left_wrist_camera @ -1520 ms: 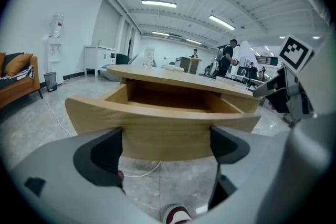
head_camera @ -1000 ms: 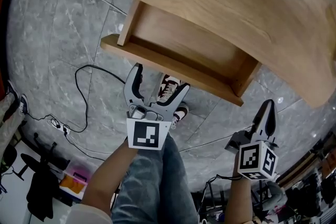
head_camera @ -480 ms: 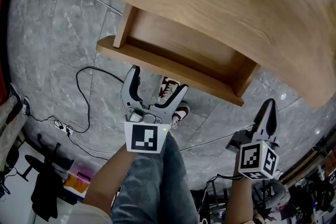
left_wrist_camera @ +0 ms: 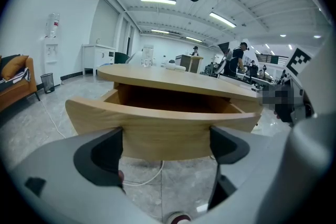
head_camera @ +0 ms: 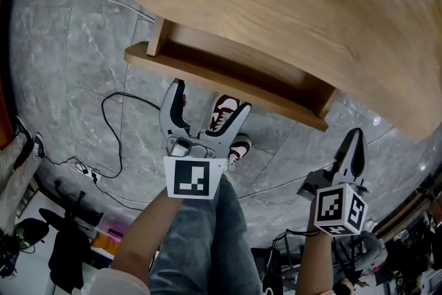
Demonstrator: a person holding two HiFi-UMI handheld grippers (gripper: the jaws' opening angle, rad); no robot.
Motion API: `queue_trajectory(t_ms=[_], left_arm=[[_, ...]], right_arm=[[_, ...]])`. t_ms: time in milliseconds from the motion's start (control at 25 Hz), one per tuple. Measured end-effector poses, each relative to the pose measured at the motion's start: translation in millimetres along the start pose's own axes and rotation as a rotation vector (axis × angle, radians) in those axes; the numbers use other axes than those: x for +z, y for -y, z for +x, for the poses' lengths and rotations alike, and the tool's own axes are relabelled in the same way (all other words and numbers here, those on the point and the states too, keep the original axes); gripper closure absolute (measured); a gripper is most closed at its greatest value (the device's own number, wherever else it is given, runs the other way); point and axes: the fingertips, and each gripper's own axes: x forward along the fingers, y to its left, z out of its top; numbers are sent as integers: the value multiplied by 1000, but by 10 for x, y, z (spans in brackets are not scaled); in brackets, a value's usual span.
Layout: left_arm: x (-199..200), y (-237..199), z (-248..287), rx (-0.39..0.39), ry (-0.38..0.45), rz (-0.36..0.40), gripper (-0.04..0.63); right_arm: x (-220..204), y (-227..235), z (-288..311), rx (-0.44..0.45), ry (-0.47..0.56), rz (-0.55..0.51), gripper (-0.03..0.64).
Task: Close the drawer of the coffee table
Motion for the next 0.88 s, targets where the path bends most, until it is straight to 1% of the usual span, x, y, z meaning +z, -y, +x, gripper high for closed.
queue_trajectory(t_ms=[640,880], left_arm=[[242,-23,411,-5,10,21,78],[359,-55,610,1,31,5,77]], right_arm=[[-55,91,129,-38,-30,29,615],[-49,46,243,-38,-38,35,615]])
